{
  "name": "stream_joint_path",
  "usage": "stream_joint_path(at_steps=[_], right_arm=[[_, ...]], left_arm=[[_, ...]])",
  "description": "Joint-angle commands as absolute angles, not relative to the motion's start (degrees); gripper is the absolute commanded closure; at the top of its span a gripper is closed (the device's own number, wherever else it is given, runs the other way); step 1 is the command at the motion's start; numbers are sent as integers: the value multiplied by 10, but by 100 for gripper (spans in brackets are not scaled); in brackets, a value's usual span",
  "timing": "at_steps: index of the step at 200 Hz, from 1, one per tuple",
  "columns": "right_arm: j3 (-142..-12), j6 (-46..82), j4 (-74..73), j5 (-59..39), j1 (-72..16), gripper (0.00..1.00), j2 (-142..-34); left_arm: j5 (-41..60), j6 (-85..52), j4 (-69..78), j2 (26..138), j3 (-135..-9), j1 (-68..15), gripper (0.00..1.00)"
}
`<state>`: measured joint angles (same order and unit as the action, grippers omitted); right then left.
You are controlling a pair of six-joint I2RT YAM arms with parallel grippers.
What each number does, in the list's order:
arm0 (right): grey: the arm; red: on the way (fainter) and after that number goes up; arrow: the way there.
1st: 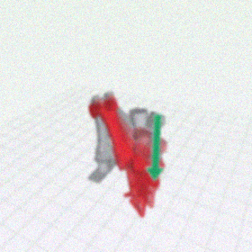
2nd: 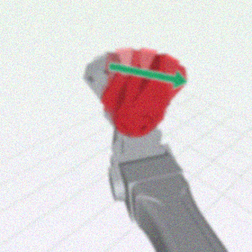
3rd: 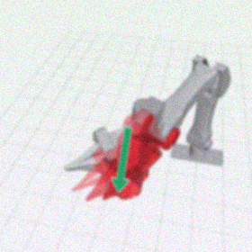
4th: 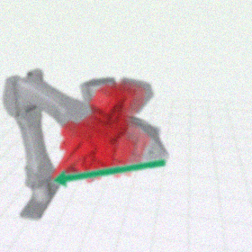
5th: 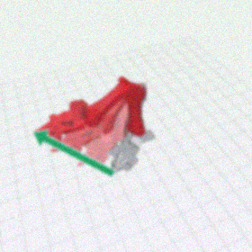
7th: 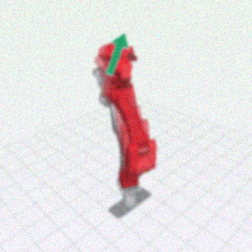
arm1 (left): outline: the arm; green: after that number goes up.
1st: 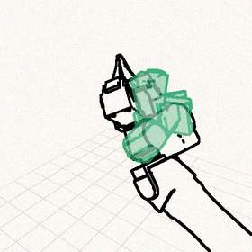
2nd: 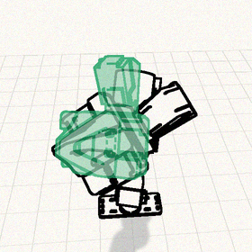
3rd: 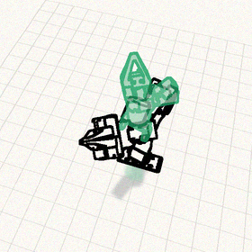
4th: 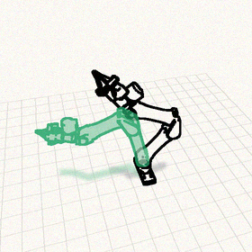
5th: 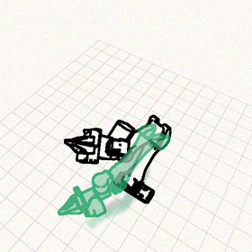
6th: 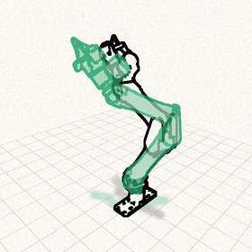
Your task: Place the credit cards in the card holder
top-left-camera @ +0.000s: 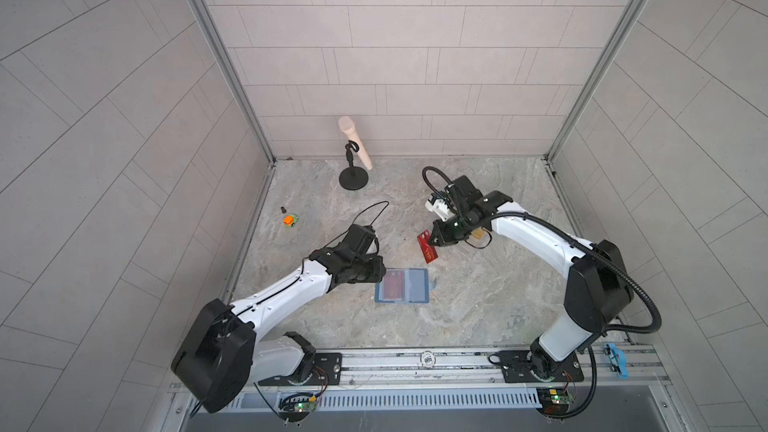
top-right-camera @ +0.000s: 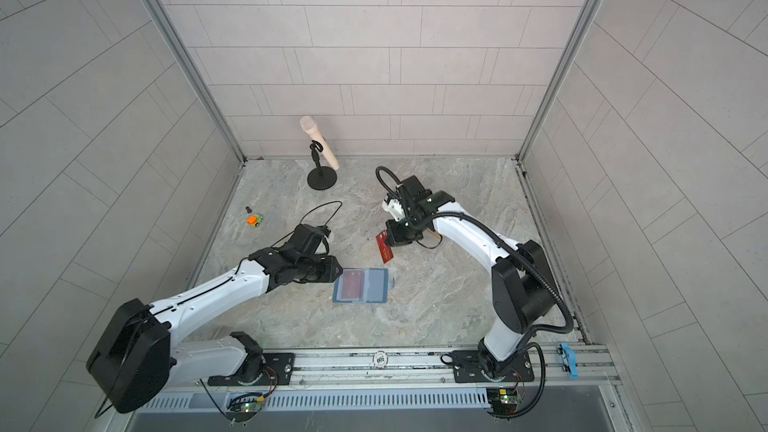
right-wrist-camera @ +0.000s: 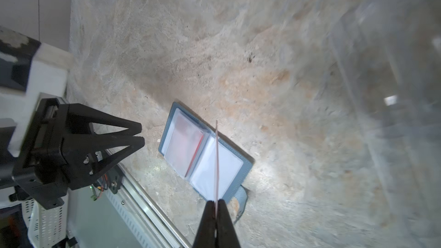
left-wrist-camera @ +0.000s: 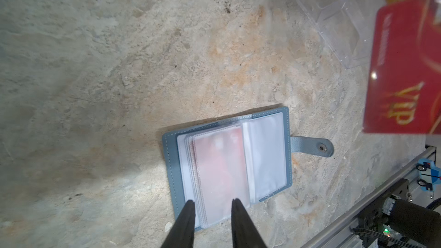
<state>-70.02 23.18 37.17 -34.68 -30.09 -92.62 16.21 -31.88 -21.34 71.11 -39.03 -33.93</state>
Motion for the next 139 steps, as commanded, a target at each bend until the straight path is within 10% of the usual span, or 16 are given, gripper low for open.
stream_joint_path(at_steps=[1, 139], right_arm=[[-607, 365, 189, -378, -331, 100, -872], [-397, 535, -174, -355, -385, 100, -903]], left_arm=[[155, -336, -170, 713, -372, -345, 70], [165, -355, -155, 805, -387, -377, 87]])
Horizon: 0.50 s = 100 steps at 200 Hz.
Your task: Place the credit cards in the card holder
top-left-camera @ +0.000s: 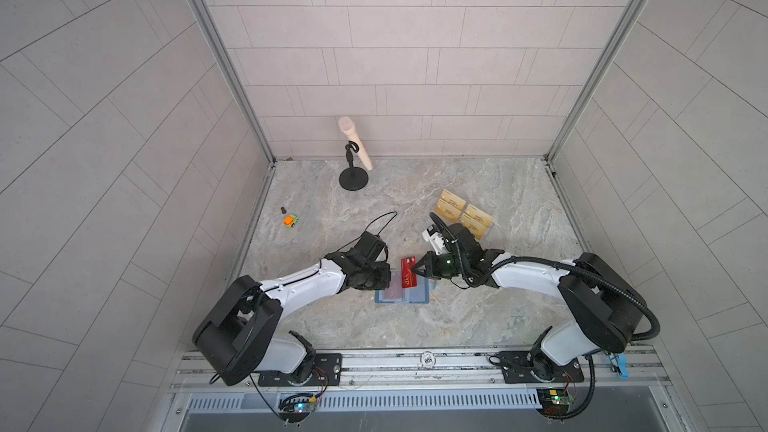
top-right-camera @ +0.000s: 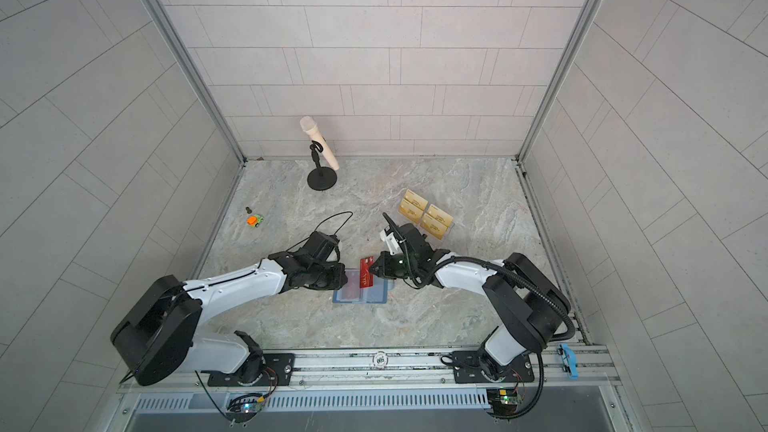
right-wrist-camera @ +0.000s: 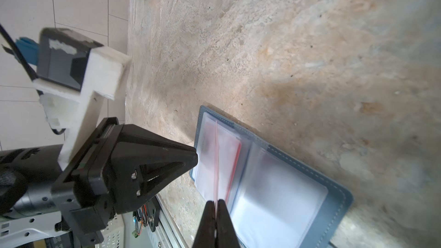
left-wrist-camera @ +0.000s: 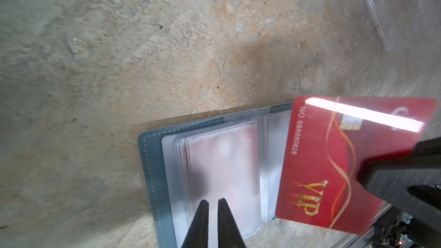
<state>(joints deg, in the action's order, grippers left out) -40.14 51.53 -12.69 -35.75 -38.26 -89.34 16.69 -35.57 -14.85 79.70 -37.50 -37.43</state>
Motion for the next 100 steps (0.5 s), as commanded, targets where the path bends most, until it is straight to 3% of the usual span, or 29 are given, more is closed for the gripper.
stream_joint_path(at_steps=[1, 100], right_arm=[[-397, 534, -174, -355, -385, 100, -903], [-376, 514, -170, -341, -381, 100, -914]], left_arm=[[165, -355, -155, 805, -387, -377, 87], [162, -351, -153, 823, -382, -377, 90]])
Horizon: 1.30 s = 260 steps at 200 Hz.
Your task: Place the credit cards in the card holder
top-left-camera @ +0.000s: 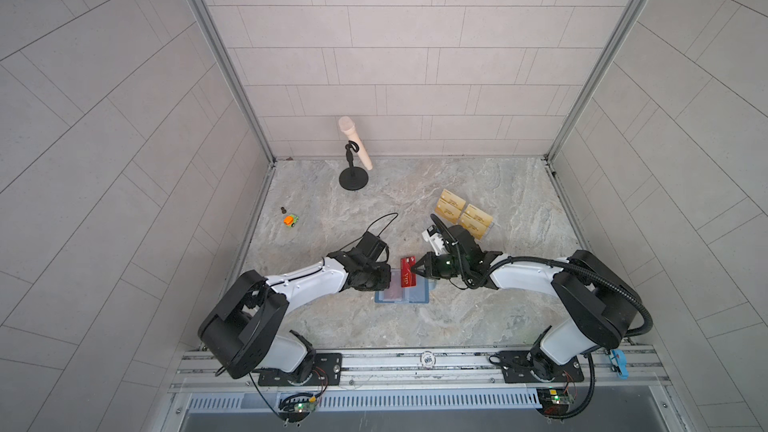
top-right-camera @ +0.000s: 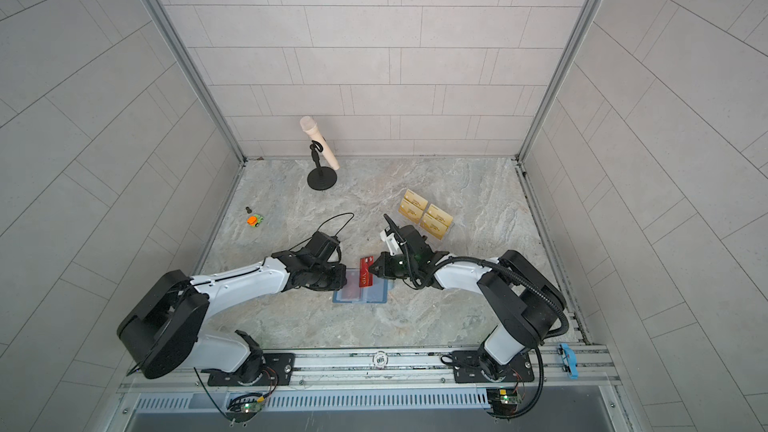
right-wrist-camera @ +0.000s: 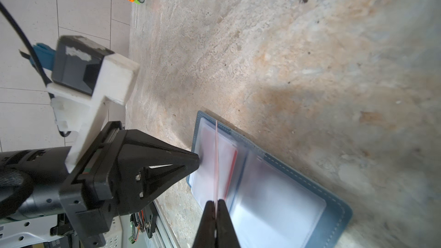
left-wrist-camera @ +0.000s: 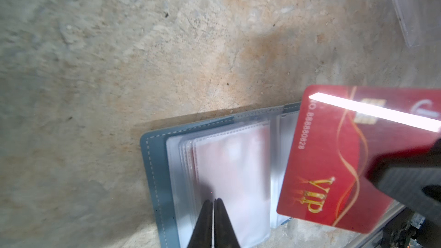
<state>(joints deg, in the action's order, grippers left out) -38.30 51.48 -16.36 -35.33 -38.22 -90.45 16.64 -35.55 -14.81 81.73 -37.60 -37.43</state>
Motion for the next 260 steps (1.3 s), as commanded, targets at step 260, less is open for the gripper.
stream_joint_path(at_steps=[260], right_arm=[[-363, 550, -181, -362, -381, 100, -902]], left_arm=[[153, -354, -163, 822, -381, -377, 88]])
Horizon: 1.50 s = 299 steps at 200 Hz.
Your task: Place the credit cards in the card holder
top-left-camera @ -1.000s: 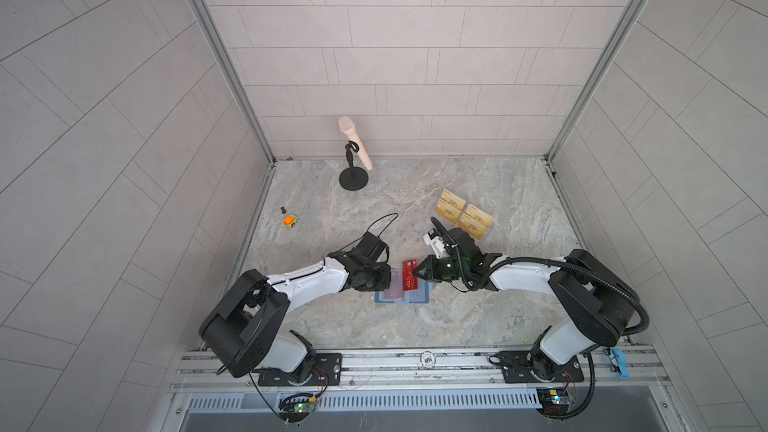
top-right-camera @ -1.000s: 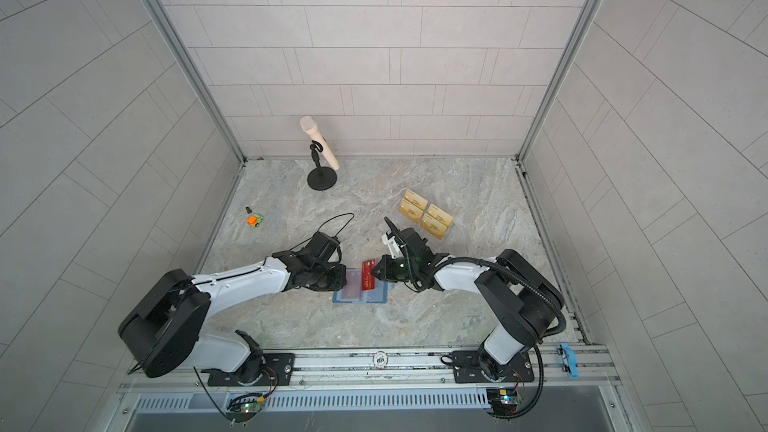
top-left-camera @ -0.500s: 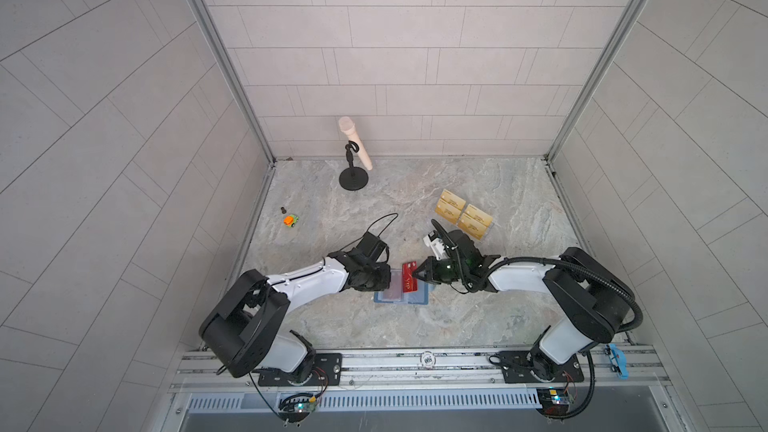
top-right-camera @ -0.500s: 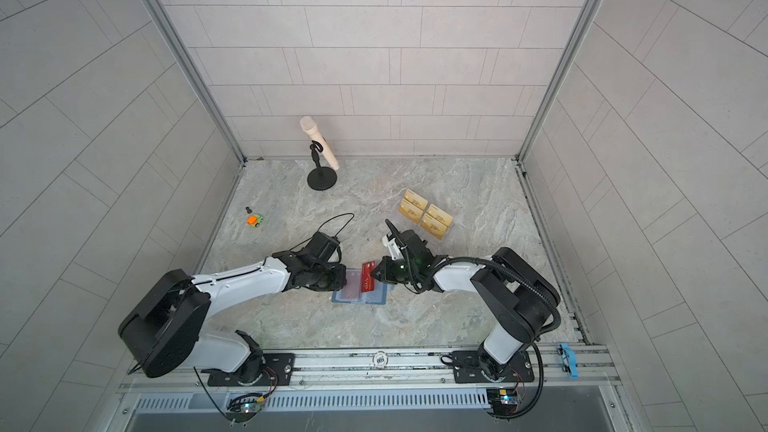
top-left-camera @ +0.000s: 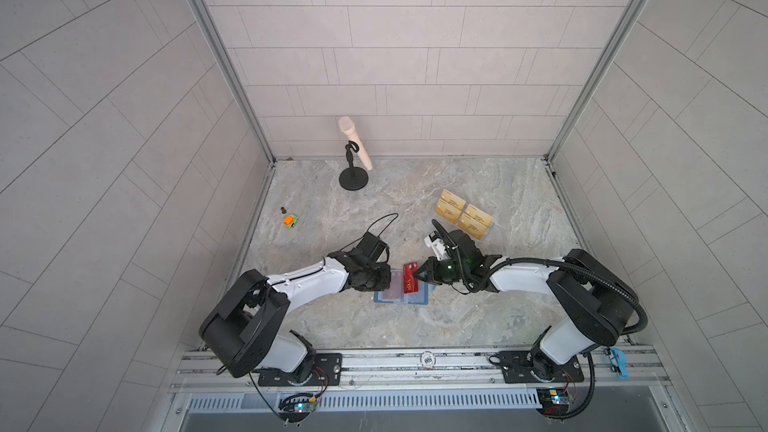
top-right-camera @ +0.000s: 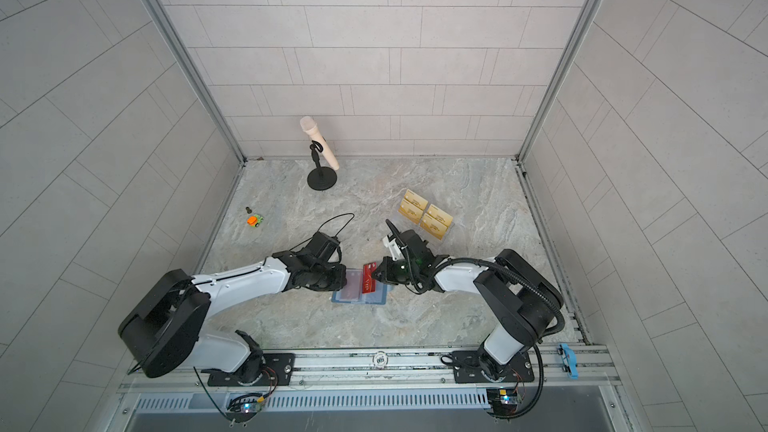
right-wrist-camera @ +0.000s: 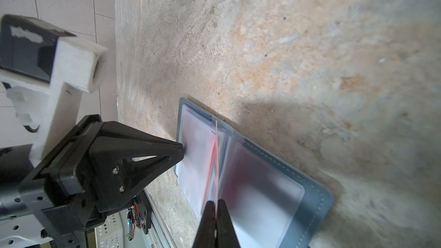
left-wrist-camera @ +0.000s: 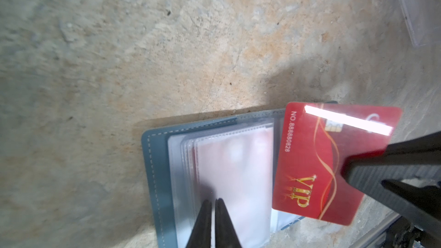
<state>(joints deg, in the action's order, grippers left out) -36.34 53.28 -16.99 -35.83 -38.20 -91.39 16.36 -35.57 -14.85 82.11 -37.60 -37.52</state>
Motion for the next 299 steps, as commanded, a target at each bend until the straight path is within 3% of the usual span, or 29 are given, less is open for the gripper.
stream_joint_path(at_steps=[1, 299], right_arm=[[-362, 551, -183, -362, -381, 100, -902], [-338, 597, -233, -384, -383, 100, -919]], left_arm=[[153, -354, -163, 823, -381, -377, 88], [155, -353, -169, 822, -383, -377, 88]])
